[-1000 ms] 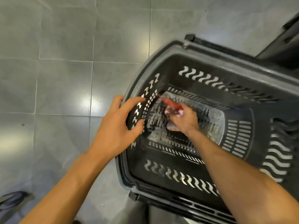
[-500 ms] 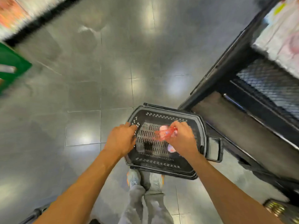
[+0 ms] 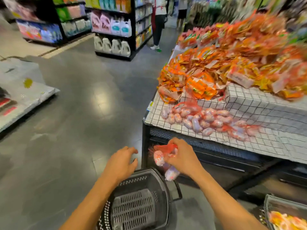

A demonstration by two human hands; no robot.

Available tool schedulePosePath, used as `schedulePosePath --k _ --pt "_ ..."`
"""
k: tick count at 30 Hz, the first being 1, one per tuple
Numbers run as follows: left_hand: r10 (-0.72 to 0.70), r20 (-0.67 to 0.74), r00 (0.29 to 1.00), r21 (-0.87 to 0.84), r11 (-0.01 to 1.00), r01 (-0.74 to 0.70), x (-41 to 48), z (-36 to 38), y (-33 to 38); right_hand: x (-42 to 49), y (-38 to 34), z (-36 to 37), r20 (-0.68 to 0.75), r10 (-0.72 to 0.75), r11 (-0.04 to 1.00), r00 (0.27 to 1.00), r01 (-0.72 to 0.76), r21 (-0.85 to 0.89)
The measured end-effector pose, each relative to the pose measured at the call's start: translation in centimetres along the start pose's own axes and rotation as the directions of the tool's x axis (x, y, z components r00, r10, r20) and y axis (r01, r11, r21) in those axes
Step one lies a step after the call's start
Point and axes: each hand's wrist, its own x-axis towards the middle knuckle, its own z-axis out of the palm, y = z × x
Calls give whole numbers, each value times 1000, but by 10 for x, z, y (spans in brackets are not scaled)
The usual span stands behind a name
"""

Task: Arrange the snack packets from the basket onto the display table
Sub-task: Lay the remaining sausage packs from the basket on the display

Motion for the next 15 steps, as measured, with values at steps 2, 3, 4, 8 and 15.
schedulePosePath --k 2,3,4,8,15 --pt "49 -6 999 -6 999 -49 19 -5 27 2 10 -31 -52 -1 1000 999 3 30" --pt "81 -8 997 -2 997 -81 31 -7 43 5 19 -49 -87 -5 999 996 9 51" --pt "110 -7 994 -2 994 -110 43 -7 60 9 27 -66 -119 -6 998 993 13 64" --pt "198 -28 980 -13 980 -198 99 -1 123 33 67 -131 -200 -1 998 980 13 59" --pt "200 -76 977 -15 979 -202 188 19 219 107 147 -219 -233 -37 999 972 28 -39"
